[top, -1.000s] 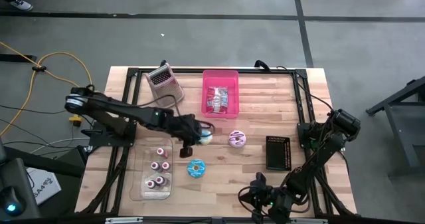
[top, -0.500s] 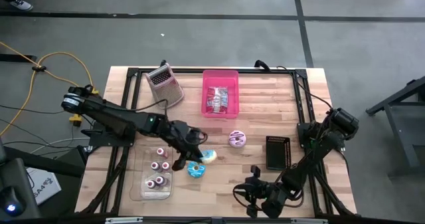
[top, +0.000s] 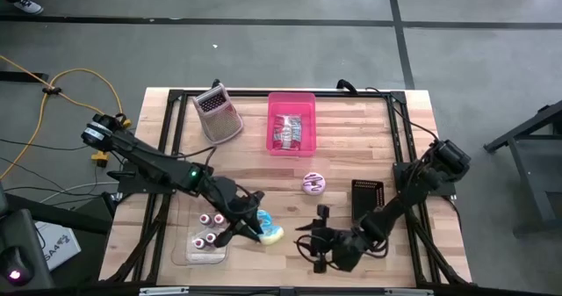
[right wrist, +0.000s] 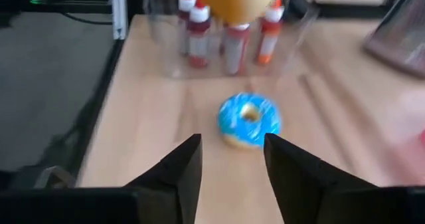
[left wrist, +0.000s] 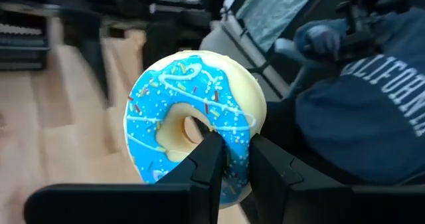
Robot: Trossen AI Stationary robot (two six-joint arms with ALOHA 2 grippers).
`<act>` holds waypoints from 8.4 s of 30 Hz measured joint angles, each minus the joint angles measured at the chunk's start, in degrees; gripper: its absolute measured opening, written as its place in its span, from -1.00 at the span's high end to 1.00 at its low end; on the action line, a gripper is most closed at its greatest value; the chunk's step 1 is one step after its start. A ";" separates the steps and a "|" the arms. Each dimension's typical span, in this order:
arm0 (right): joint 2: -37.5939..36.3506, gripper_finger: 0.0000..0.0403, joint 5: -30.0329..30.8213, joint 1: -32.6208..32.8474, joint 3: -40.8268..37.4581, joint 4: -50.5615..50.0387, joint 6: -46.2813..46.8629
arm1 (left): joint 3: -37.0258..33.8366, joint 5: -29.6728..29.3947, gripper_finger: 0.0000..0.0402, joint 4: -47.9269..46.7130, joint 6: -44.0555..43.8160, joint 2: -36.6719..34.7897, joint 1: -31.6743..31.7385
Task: Pick & Place Food Item
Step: Put the top left light blue donut into the black bin, then put the light violet donut into the black bin
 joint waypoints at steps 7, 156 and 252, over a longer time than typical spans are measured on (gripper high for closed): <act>0.00 0.17 0.67 -2.91 0.00 5.15 -13.63 | 0.00 -1.44 0.72 1.88 -0.85 0.00 -2.54; -11.37 0.63 -9.15 0.01 -0.02 -79.49 44.31 | 0.00 -3.36 0.16 5.37 -4.18 0.00 -3.69; -11.32 0.03 -9.84 -5.27 -0.02 -61.73 29.54 | 0.00 -3.66 0.16 5.37 -4.20 -0.02 -3.70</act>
